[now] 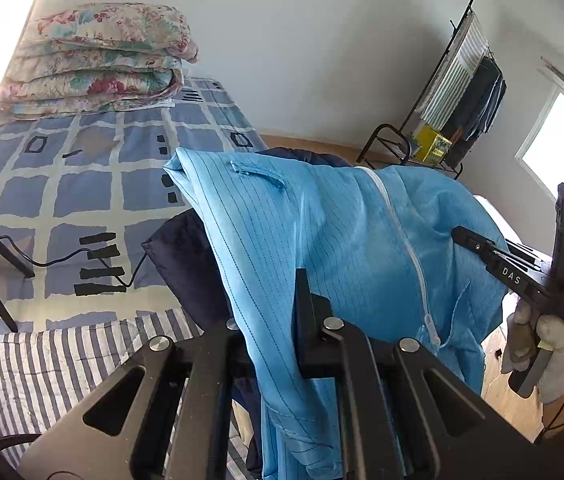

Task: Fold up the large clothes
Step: 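Lift the folded coat with both grippers and carry it onto the navy garment pile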

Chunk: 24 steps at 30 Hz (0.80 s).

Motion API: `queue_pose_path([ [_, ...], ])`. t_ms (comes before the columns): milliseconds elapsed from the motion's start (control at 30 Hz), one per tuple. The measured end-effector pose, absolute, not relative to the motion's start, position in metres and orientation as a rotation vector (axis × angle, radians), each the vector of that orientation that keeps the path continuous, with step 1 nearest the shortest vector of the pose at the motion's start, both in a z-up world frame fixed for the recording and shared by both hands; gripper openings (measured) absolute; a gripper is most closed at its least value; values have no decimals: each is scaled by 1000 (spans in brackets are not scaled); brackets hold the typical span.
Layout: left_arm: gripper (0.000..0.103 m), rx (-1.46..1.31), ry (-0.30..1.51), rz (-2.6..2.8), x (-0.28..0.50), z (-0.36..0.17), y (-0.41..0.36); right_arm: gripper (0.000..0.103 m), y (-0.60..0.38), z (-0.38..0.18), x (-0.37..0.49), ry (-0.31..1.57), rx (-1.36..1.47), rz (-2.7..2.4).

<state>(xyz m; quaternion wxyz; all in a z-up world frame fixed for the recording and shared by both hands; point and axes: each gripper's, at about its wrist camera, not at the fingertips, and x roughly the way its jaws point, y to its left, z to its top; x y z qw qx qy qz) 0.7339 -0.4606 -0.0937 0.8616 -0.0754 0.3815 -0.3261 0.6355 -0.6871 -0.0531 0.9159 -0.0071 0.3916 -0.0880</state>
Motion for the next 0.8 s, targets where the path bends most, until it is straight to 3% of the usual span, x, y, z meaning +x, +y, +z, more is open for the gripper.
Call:
queue_pose_path([
  [233,6,-140,796,-672,731,-94,-467,8,-684,-67,640,843,-78,-235],
  [467,6,-123,786,-635,736,-91,-481,8,-685,-59,645,761,-116,-321],
  [533,7,-124,782,-614,738,-94,-482,14,-687,-60,646,760,-115,-332],
  [700,14,-156,786,-590,741,-97,-478,27,-707,-64,642,782,-75,-368],
  [800,24,-158,793,-569,742,-99,-476,27,-726,-66,633,781,-6,-354],
])
